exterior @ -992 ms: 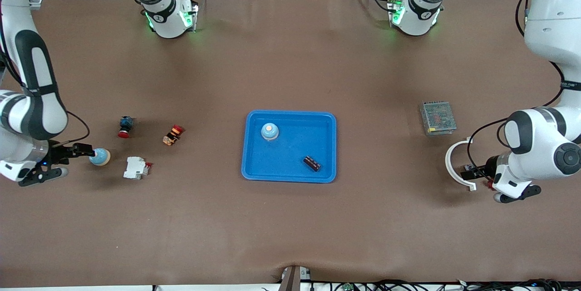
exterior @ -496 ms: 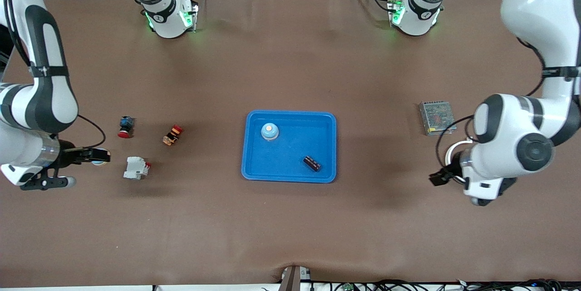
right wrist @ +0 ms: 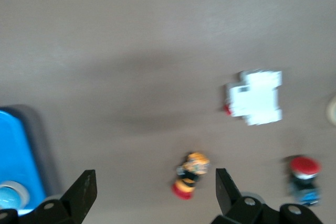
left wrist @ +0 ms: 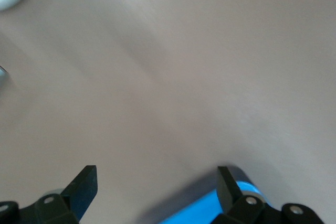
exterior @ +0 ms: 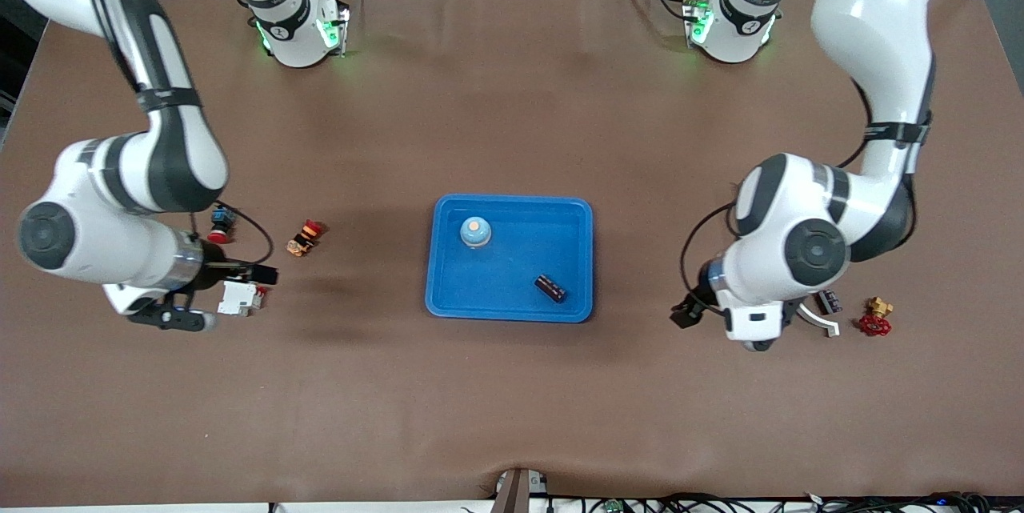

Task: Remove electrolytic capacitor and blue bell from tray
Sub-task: 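Move both grippers back over the blue tray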

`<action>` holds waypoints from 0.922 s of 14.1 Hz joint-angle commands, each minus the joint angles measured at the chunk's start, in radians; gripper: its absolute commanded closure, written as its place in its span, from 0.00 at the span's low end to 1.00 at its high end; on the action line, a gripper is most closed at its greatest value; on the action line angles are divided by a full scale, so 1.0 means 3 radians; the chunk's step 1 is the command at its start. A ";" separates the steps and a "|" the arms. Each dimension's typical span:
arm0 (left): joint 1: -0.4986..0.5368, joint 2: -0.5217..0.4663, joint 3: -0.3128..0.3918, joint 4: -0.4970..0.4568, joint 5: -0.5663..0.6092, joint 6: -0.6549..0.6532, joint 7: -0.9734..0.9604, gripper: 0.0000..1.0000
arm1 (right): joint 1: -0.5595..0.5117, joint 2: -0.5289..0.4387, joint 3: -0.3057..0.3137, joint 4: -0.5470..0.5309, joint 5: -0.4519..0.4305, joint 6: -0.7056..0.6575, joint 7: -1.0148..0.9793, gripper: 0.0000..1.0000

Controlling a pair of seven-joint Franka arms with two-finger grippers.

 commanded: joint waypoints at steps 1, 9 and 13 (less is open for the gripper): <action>-0.0240 0.0207 0.0021 0.0176 -0.0043 0.0312 -0.0604 0.00 | 0.0312 -0.0161 -0.0029 -0.0193 0.0034 0.0122 0.0575 0.00; -0.0705 0.0509 0.0082 0.0176 -0.0033 0.1156 -0.1491 0.00 | 0.1233 -0.0059 -0.0039 -0.0341 0.0024 0.0694 0.2115 0.00; -0.0894 0.0621 0.0184 0.0181 -0.0023 0.1330 -0.1624 0.00 | 0.1627 0.0206 -0.0049 -0.0346 -0.0043 0.1021 0.2576 0.00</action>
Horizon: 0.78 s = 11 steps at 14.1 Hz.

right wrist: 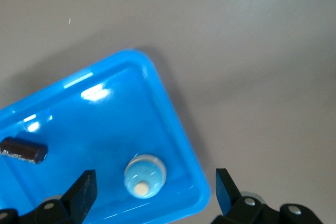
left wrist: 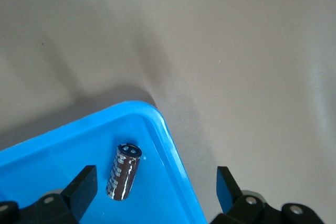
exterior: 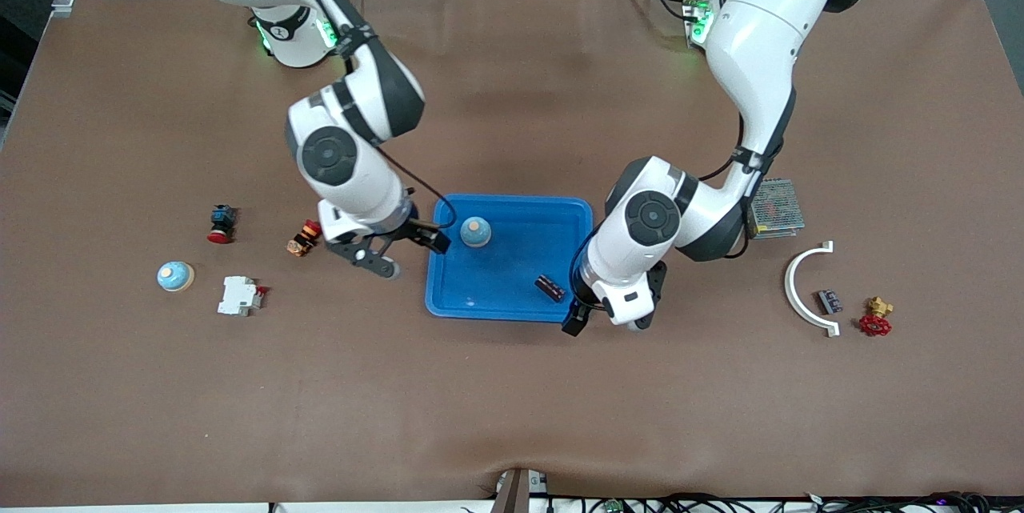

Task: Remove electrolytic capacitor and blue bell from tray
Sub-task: 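Move both grippers back over the blue tray, then grasp the capacitor with the left gripper while the right gripper grasps the bell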

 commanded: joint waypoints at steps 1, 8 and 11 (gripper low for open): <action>-0.0200 0.0113 0.0162 0.0093 -0.0022 0.0180 -0.0163 0.00 | 0.0238 0.0197 -0.0058 -0.0010 -0.0064 0.0234 0.0247 0.00; -0.0477 0.0287 0.0356 0.0093 -0.0022 0.0385 -0.0225 0.00 | 0.0448 0.0540 -0.0069 -0.0010 -0.0310 0.0562 0.0555 0.00; -0.0528 0.0358 0.0397 0.0093 -0.0022 0.0447 -0.0225 0.00 | 0.0479 0.0586 -0.0069 -0.0010 -0.0310 0.0618 0.0560 0.00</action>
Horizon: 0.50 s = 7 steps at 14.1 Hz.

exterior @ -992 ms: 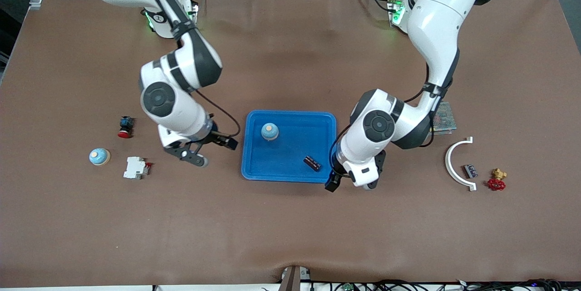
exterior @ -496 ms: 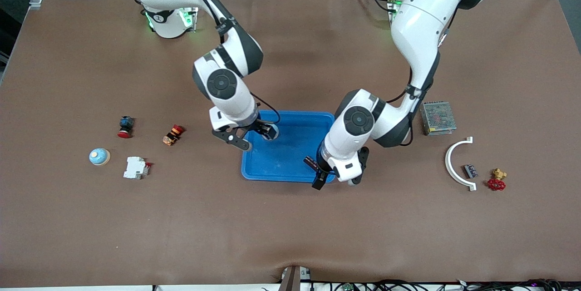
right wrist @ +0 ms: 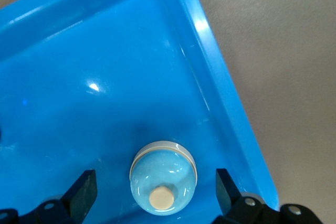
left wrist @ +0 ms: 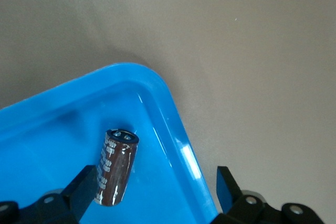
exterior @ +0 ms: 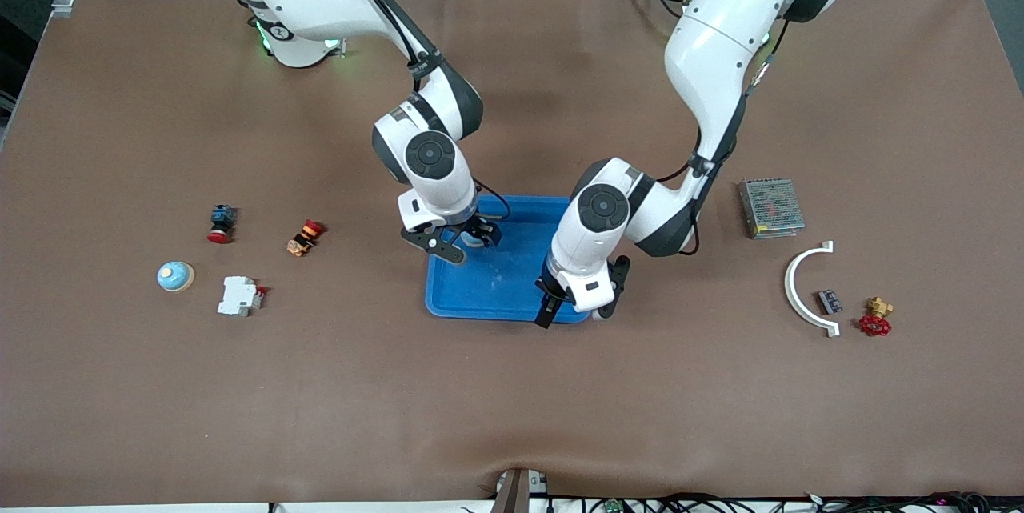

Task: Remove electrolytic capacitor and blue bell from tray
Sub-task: 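Grasp the capacitor with the left gripper while the right gripper grasps the bell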

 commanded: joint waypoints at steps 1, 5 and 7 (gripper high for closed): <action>-0.0078 0.0105 0.0071 0.0082 -0.0017 0.0077 -0.0046 0.00 | 0.0073 0.0035 -0.0048 0.0024 -0.0057 0.0067 0.0094 0.00; -0.0185 0.0146 0.0076 0.0052 0.0008 0.0072 -0.0133 0.00 | 0.0114 0.0137 -0.0048 0.0024 -0.0149 0.0165 0.0140 0.00; -0.0190 0.0141 0.0076 0.0031 0.0013 0.0047 -0.0148 0.00 | 0.0135 0.0173 -0.0048 0.0024 -0.0155 0.0185 0.0140 0.00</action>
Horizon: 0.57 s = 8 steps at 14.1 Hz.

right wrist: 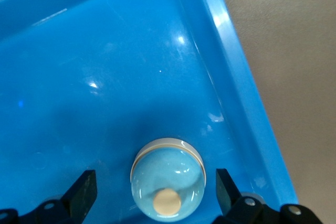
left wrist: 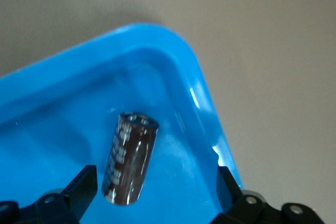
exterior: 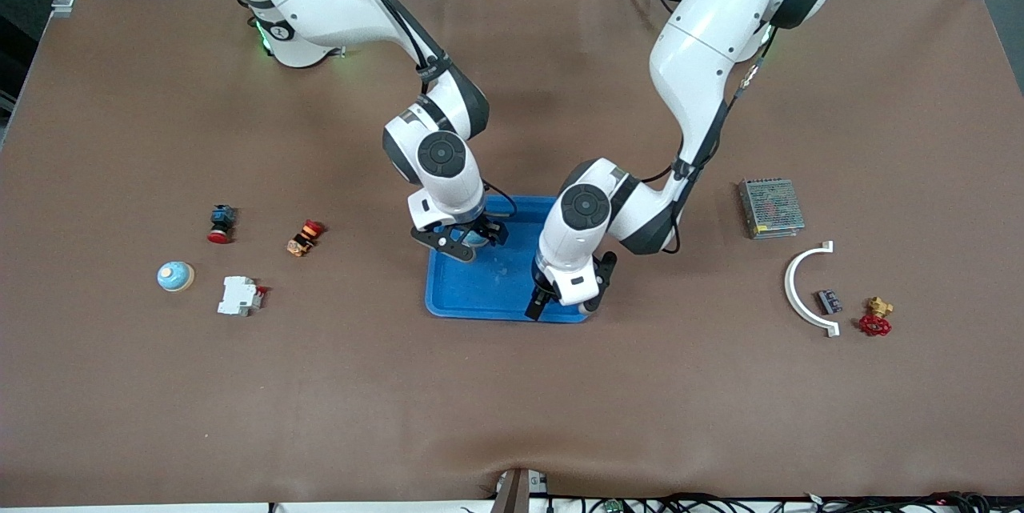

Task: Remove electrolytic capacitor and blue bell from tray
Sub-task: 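Grasp the capacitor with the left gripper while the right gripper grasps the bell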

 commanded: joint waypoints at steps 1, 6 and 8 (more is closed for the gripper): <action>-0.0065 0.0015 0.0068 0.0016 0.0013 0.0012 -0.0087 0.00 | 0.0096 0.0053 -0.0046 0.0024 -0.0100 0.0039 0.0107 0.00; -0.0080 0.0010 0.0089 -0.0030 0.0019 -0.0141 -0.0087 0.00 | 0.0142 0.0099 -0.0051 0.0019 -0.0166 0.0039 0.0153 0.00; -0.0075 0.0010 0.0089 -0.0030 0.0024 -0.0243 -0.0082 0.00 | 0.0142 0.0120 -0.0051 0.0019 -0.0222 0.0044 0.0174 0.00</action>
